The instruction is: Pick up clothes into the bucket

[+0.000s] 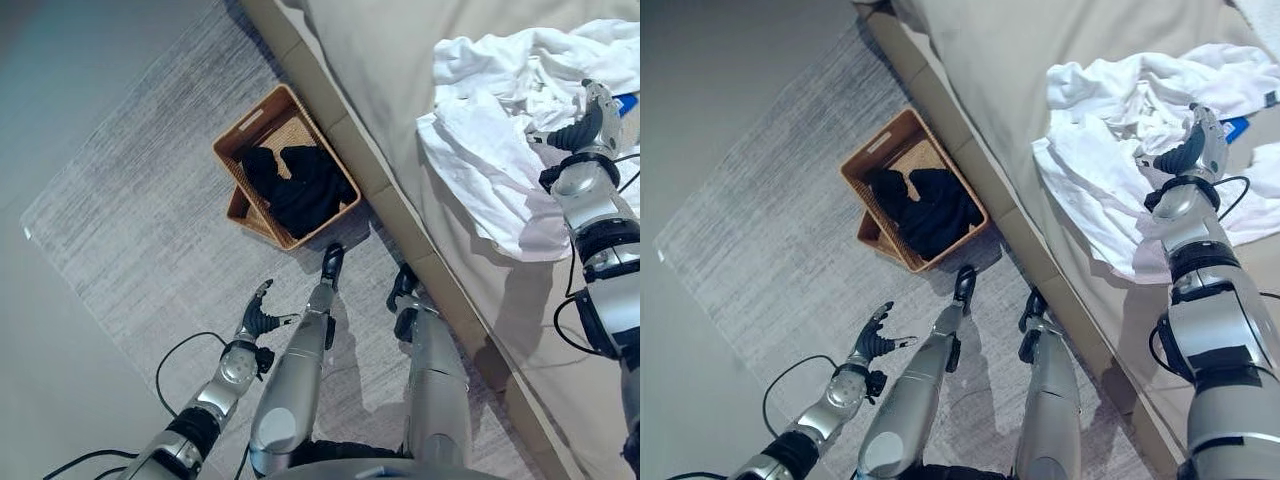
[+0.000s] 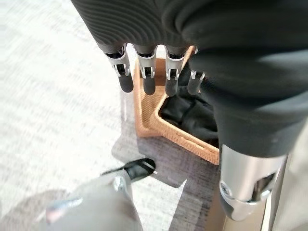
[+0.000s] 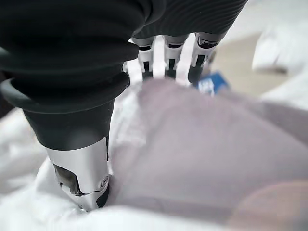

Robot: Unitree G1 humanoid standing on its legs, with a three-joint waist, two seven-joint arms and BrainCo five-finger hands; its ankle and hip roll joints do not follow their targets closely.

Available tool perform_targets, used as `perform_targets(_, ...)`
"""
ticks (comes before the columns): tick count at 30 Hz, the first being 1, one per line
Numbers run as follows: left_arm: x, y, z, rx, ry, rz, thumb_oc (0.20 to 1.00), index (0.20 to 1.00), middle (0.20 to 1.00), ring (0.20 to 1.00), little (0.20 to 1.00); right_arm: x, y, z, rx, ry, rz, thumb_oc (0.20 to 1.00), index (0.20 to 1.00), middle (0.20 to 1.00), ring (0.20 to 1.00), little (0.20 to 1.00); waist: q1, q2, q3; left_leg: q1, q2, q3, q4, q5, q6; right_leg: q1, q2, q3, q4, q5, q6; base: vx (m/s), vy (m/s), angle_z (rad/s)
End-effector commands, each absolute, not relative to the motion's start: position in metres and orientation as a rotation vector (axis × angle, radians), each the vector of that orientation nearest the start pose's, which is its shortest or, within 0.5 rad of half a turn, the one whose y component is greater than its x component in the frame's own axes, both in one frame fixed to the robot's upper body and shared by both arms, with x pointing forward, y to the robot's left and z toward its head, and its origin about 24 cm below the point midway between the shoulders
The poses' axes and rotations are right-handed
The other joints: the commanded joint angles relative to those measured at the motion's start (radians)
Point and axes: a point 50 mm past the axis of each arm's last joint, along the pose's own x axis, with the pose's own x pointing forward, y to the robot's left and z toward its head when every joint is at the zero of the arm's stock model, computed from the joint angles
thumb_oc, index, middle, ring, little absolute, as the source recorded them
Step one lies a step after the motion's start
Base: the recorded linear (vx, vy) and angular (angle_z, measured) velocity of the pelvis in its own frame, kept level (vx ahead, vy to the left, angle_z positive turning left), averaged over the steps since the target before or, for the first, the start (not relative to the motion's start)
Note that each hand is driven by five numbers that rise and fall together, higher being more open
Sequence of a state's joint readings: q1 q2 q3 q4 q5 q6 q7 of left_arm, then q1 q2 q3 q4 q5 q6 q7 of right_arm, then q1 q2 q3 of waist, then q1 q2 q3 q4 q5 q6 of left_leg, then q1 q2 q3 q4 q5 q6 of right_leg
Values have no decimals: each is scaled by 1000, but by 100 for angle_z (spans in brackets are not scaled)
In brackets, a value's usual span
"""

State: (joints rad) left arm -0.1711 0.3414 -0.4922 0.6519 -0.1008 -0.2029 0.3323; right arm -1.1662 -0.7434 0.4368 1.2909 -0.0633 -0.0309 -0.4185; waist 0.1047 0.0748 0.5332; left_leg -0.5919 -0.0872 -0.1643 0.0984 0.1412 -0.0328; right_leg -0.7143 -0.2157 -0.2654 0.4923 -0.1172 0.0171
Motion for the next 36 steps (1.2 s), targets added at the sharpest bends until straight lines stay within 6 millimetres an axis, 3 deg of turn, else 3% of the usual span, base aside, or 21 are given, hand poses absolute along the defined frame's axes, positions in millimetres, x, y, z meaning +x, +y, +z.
perform_targets(1, 246, 160, -45, 393, 244, -64, 1000, 1000, 1000, 1000, 1000, 370, -355, 242, -1017, 24, -766, 1000, 1000, 1000, 1000, 1000, -16, 47, -13, 3, -2, -25, 51, -72, -1, 61, -37, 15, -17, -16, 84, 24, -18, 5)
perform_targets(11, 256, 153, -38, 285, 239, -64, 1000, 1000, 1000, 1000, 1000, 364, -369, 233, -1027, 174, -673, 1000, 1000, 1000, 1000, 1000, 1, 79, -13, -38, -2, -34, 20, -43, -7, -3, -36, 21, -10, -17, 80, 10, -6, 3)
perform_targets(12, 256, 154, -38, 281, 244, -55, 1000, 1000, 1000, 1000, 1000, 367, -366, 238, -1015, 155, -660, 859, 859, 859, 859, 859, -1, 76, -13, -39, -2, -31, 17, -41, -7, -6, -35, 22, -12, -16, 80, 11, -1, 3)
perform_targets(13, 257, 154, -38, 280, 243, -55, 1000, 1000, 1000, 1000, 1000, 367, -365, 238, -1015, 155, -660, 498, 498, 498, 498, 498, -1, 76, -13, -39, -2, -31, 16, -41, -7, -7, -35, 23, -12, -16, 80, 0, 0, 0)
perform_targets(14, 258, 154, -39, 268, 252, -53, 1000, 1000, 1000, 1000, 1000, 369, -362, 243, -1005, 135, -652, 200, 200, 200, 200, 200, -5, 72, -13, -41, 0, -26, 14, -41, -7, -13, -34, 26, -15, -12, 81, 0, 0, 0)
perform_targets(18, 262, 150, -38, 260, 252, -55, 1000, 1000, 1000, 1000, 1000, 376, -350, 252, -1014, 73, -636, 200, 200, 200, 200, 200, -15, 57, -13, -49, 4, -15, 16, -44, -6, -22, -26, 37, -28, -1, 83, 3, 2, -1)
perform_targets(24, 269, 149, -31, 266, 219, -32, 1000, 1000, 1000, 1000, 1000, 383, -331, 282, -1024, -100, -645, 200, 200, 200, 200, 200, -34, 28, -13, -52, 11, 3, 20, -52, -8, -18, -14, 49, -62, 19, 89, -3, 6, -9)
perform_targets(26, 271, 153, -28, 274, 200, -11, 1000, 1000, 1000, 1000, 1000, 380, -326, 310, -1047, -199, -682, 200, 200, 200, 200, 200, -43, 14, -13, -80, 14, 15, 31, -33, -6, -33, -6, 47, -89, 65, 84, -53, 39, -14)
perform_targets(27, 269, 154, -30, 276, 207, -5, 1000, 1000, 1000, 1000, 1000, 379, -325, 316, -1069, -219, -693, 200, 200, 200, 200, 200, -48, 5, -13, -54, 14, 18, 35, -63, -9, -12, -4, 62, -82, 36, 93, -87, 50, -12)
perform_targets(28, 271, 155, -28, 277, 198, -3, 1000, 1000, 1000, 1000, 1000, 378, -325, 319, -1065, -226, -698, 200, 200, 200, 200, 200, -46, 8, -13, -81, 14, 19, 35, -36, -6, -31, -4, 50, -92, 69, 85, -17, 20, -14)
perform_targets(29, 271, 159, -29, 293, 206, 16, 1000, 1000, 1000, 1000, 1000, 373, -323, 338, -1107, -293, -741, 200, 200, 200, 200, 200, -55, -6, -13, -82, 14, 28, 49, -45, -6, -28, 0, 58, -99, 75, 87, -95, 52, -11)
perform_targets(31, 271, 161, -29, 297, 205, 24, 1000, 1000, 1000, 1000, 1000, 370, -324, 348, -1126, -317, -766, 200, 200, 200, 200, 200, -59, -11, -13, -83, 14, 32, 56, -48, -6, -26, 2, 62, -102, 79, 88, -25, 25, -11)
perform_targets(32, 270, 167, -29, 304, 203, 45, 1000, 1000, 1000, 1000, 1000, 360, -325, 371, -1154, -401, -822, 200, 200, 200, 200, 200, -67, -24, -13, -81, 14, 40, 69, -58, -7, -18, 7, 73, -106, 85, 90, -19, 15, -12)
perform_targets(33, 270, 167, -29, 304, 203, 45, 1000, 1000, 1000, 1000, 1000, 360, -325, 371, -1154, -401, -822, 200, 200, 200, 200, 200, -67, -24, -13, -81, 14, 40, 69, -58, -7, -19, 7, 73, -106, 85, 90, -37, 30, -15)
perform_targets(34, 268, 173, -30, 311, 208, 70, 1000, 1000, 1000, 1000, 1000, 349, -324, 391, -1161, -495, -871, 200, 200, 200, 200, 200, -75, -39, -13, -75, 15, 47, 81, -69, -6, -9, 10, 78, -112, 90, 92, -30, 23, -12)
perform_targets(36, 267, 179, -32, 326, 215, 90, 1000, 1000, 1000, 1000, 1000, 334, -325, 412, -1118, -601, -946, 200, 200, 200, 200, 200, -84, -55, -13, -61, 16, 56, 93, -80, -7, 12, 14, 83, -119, 93, 95, -35, 27, -13)
